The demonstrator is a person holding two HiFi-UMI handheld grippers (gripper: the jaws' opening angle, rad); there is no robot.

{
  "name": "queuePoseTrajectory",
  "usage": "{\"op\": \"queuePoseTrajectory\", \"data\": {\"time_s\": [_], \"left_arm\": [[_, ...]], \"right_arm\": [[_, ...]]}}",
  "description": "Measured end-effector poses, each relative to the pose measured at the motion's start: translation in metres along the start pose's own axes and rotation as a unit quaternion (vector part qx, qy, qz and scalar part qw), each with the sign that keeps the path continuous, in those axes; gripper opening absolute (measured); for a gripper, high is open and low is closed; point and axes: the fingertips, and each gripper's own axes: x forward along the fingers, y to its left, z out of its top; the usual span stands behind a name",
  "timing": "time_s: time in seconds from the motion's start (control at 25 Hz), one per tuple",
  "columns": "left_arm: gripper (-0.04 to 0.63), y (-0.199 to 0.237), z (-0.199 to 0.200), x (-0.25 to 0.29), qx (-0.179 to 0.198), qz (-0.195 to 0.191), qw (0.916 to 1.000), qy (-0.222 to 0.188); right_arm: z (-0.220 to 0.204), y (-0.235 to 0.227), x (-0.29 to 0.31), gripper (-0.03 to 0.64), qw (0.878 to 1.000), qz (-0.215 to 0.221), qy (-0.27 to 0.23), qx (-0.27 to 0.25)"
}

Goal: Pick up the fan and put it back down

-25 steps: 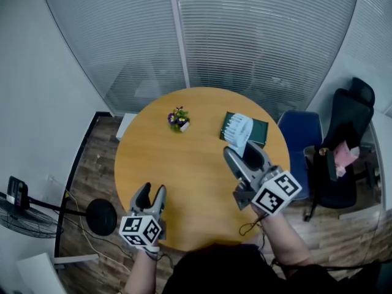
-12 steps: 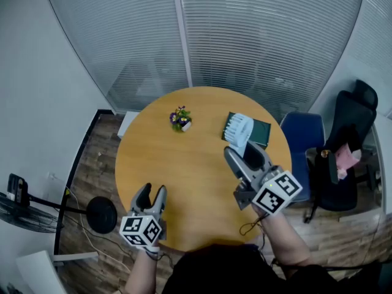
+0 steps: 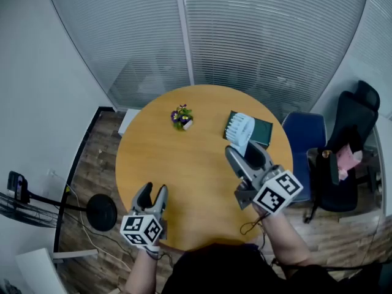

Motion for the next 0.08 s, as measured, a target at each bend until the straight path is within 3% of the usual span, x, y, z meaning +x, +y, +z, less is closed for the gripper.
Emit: {"op": "queuePoseTrajectory", "data": {"time_s": [0.08], "left_arm": [[0.215,0.0004,0.0001,-0.0007,0.0,0.001,1.0,-0.001]], "right_arm": [[0.0001,-0.0004,-0.0001,0.222,1.0,0.0,0.0,0.0]]}}
